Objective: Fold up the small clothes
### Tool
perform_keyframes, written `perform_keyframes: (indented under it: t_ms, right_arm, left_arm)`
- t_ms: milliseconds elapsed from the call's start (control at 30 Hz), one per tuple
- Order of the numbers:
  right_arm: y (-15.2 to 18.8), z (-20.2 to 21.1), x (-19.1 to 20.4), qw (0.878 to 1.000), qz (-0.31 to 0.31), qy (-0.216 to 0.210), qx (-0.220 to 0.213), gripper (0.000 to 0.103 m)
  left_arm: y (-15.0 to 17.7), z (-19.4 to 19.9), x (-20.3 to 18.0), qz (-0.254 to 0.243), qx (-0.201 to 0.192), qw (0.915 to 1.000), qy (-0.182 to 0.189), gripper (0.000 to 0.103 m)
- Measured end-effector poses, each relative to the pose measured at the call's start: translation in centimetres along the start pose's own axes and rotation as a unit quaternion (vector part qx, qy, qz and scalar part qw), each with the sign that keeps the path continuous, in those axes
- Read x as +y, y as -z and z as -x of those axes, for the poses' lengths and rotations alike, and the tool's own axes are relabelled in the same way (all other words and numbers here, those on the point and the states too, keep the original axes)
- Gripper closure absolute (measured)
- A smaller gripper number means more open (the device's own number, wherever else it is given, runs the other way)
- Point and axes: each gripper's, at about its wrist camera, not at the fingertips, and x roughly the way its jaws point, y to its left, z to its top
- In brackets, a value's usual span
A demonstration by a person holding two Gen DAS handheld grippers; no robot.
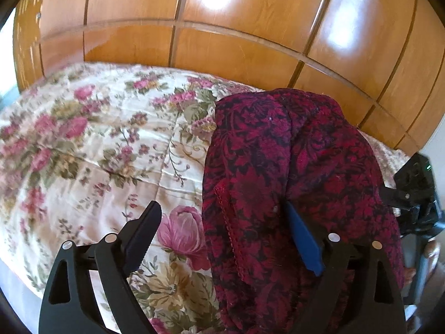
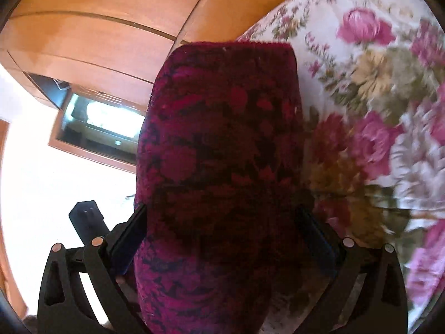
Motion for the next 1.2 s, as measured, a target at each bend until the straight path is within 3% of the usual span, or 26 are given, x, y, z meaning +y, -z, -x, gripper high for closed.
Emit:
perform_keyframes:
  t_ms: [167, 267, 400, 533, 600, 700, 800, 933, 1033, 1200]
  right_arm:
    - [-0.7, -1.1, 0.3, 1.000, 0.002, -0.022, 0.016, 0.002]
    - [-1.6, -2.2, 0.6, 0.999, 0.004, -0.031, 0.030, 0.002]
    - [-2.5, -3.5, 1.1, 0.998, 0.018, -0.042, 0.039, 0.002]
    - [-2.5, -3.4, 1.7, 0.998, 0.031, -0.038, 0.039, 0.003]
    - [-2.2, -2.7, 2.4, 0.998, 0.047, -0.036, 0.032, 0.014]
    - [-1.6, -0.9, 3.6, 0.997, 0.069, -0.035, 0.017, 0.020]
    - [-1.4, 1.8, 3.9, 0.996, 0.078, -0.032, -0.013, 0.021]
    - [-1.9, 8.4, 2.9, 0.993, 0.075, -0.022, -0.084, 0.023]
    - [-3.0, 14.0, 1.2, 0.987, 0.063, -0.002, -0.145, 0.023]
    - [-4.3, 23.2, -3.5, 0.973, 0.031, 0.057, -0.223, 0.023]
  left_arm:
    - [0.0, -1.2, 2.4, 0.050, 0.020, 0.9962, 0.069, 0.015]
    - [0.4, -2.0, 3.8, 0.083, 0.028, 0.9894, 0.116, 0.015]
    - [1.4, -3.4, 6.1, 0.150, 0.042, 0.9687, 0.193, 0.017]
    - [2.5, -4.0, 6.5, 0.181, 0.040, 0.9430, 0.276, 0.033]
    - [2.7, -4.0, 5.7, 0.176, 0.036, 0.9396, 0.291, 0.033]
    - [2.4, -3.9, 4.5, 0.181, 0.029, 0.9303, 0.318, 0.033]
    - [1.0, -4.5, 1.5, 0.157, 0.035, 0.9286, 0.335, 0.033]
    - [-2.0, -7.0, -4.8, 0.116, 0.054, 0.9209, 0.368, 0.033]
    - [-5.3, -9.4, -12.2, 0.056, 0.064, 0.9206, 0.381, 0.033]
    - [-9.2, -13.8, -24.5, -0.018, 0.096, 0.9122, 0.398, 0.033]
